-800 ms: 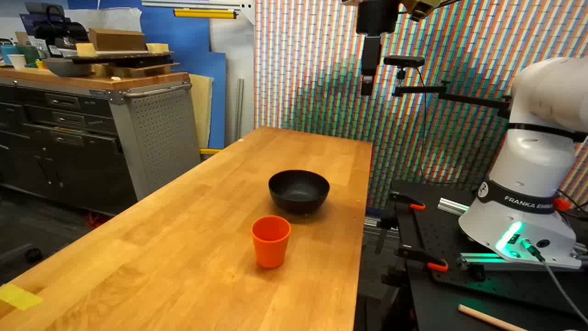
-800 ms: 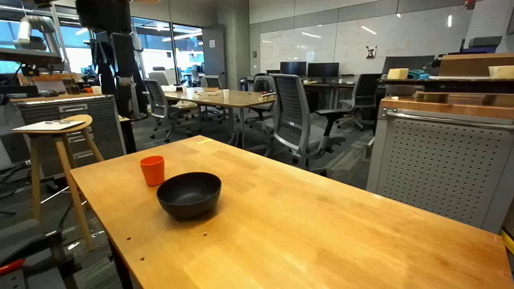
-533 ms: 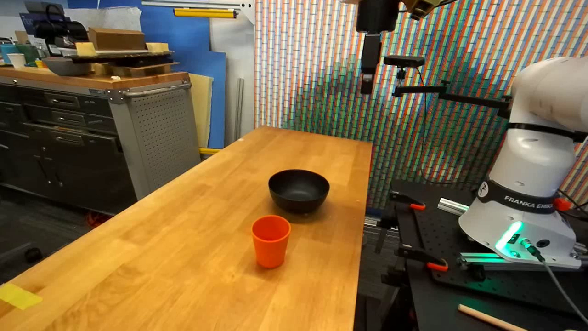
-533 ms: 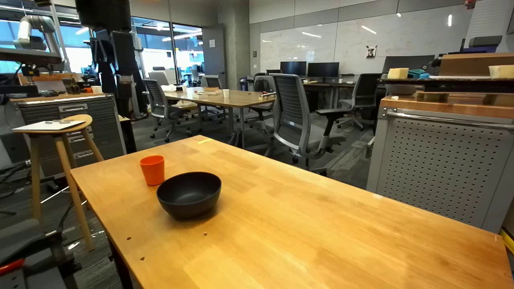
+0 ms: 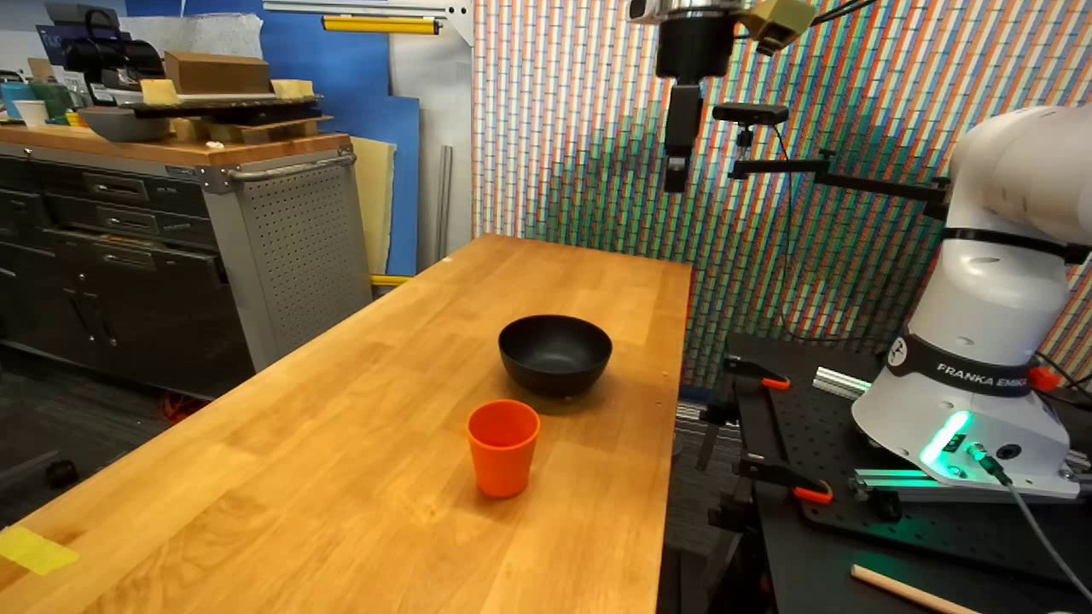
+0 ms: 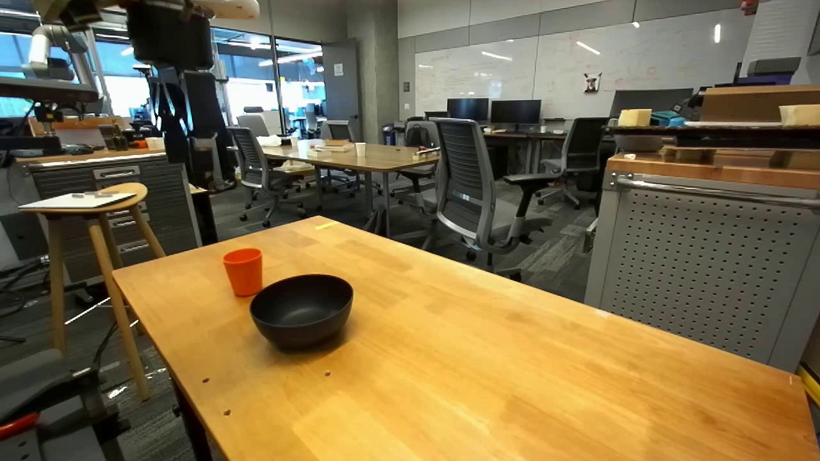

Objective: Put the orange cup inside the black bowl

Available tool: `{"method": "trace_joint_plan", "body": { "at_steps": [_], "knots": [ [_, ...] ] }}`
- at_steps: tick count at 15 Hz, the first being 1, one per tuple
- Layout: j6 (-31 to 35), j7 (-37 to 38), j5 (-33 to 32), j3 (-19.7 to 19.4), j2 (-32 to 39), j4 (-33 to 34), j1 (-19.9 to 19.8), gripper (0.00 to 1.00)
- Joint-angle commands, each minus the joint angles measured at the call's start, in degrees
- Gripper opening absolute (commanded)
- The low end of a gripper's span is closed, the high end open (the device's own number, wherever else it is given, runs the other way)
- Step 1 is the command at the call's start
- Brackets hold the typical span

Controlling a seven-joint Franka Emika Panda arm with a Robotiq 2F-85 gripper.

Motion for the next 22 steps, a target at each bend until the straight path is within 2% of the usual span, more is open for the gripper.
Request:
{"method": "trace_joint_plan", "body": {
  "at_steps": [1,7,11,13,15,22],
  "knots": [
    [9.92,2.60,3.18,2.51,6.87,-3.20,2.46,1.00],
    [26.38,3.96,9.90,8.75,22.75,-4.28,9.94,1.00],
    [40.06,7.03,7.19,12.83,32.31,-2.56,12.78,1.00],
    [44.83,9.20,3.99,13.78,36.59,-0.51,13.62,1.00],
    [48.59,12.21,-1.88,13.26,40.27,1.79,14.64,1.00],
    [53.23,23.59,-24.22,5.85,50.10,10.90,23.01,1.00]
  ]
}}
